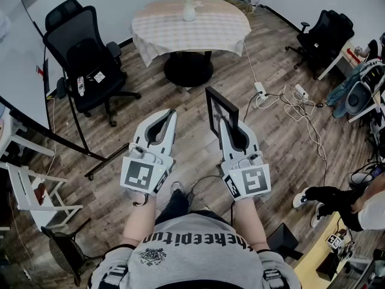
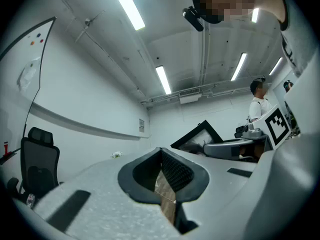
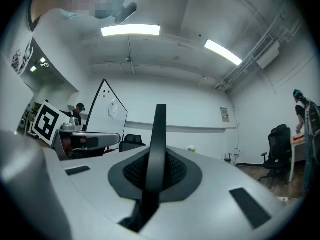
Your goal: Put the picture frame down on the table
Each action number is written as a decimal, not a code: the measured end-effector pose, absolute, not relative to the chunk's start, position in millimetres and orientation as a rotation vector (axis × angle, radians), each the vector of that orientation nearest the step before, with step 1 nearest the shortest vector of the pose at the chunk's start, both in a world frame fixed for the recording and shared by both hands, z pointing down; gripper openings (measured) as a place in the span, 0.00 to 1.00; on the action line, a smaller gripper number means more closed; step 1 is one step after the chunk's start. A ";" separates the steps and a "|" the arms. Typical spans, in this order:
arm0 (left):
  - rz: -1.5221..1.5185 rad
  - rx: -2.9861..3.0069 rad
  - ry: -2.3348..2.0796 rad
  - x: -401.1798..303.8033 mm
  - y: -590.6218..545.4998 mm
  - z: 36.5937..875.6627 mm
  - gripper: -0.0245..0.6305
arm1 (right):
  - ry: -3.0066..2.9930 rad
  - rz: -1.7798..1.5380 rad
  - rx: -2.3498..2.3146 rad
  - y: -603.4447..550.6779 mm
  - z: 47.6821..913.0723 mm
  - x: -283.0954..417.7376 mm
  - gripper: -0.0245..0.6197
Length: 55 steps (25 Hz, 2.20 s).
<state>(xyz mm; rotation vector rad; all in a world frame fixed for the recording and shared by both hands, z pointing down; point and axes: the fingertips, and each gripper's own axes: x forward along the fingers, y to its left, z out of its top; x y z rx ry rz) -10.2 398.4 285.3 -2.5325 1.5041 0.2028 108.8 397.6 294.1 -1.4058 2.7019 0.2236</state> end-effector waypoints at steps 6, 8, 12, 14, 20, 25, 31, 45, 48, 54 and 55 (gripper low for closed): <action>0.200 -2.524 1.501 -8.3 399.4 282.6 0.06 | 2.695 0.234 -1.400 398.8 292.5 110.1 0.07; 0.197 -2.519 1.503 -8.4 398.4 282.2 0.06 | 2.693 0.236 -1.398 397.8 292.4 110.3 0.07; 0.196 -2.513 1.505 -10.3 394.2 281.1 0.06 | 2.692 0.241 -1.398 393.8 292.3 108.8 0.07; 0.195 -2.513 1.505 -12.2 389.8 281.3 0.06 | 2.691 0.241 -1.401 389.7 292.5 107.4 0.07; 0.202 -2.527 1.497 -22.4 371.7 282.7 0.06 | 2.690 0.228 -1.425 373.0 294.9 98.6 0.07; 0.207 -2.531 1.486 -39.1 350.4 283.1 0.06 | 2.664 0.190 -1.431 353.4 295.6 86.3 0.07; 0.210 -2.537 1.462 -64.8 321.8 284.2 0.06 | 2.631 0.175 -1.467 327.6 298.7 64.1 0.07; 0.228 -2.573 1.403 -83.8 277.1 287.7 0.06 | 2.588 0.178 -1.536 292.9 302.0 47.6 0.07; 0.230 -2.571 1.415 -85.9 262.4 288.9 0.06 | 2.589 0.186 -1.530 277.7 300.9 46.9 0.07; 0.234 -2.550 1.457 -89.0 220.5 286.1 0.06 | 2.614 0.187 -1.491 232.0 298.2 45.6 0.07; 0.234 -2.544 1.464 -88.1 212.8 285.2 0.06 | 2.618 0.188 -1.483 223.5 297.3 46.5 0.07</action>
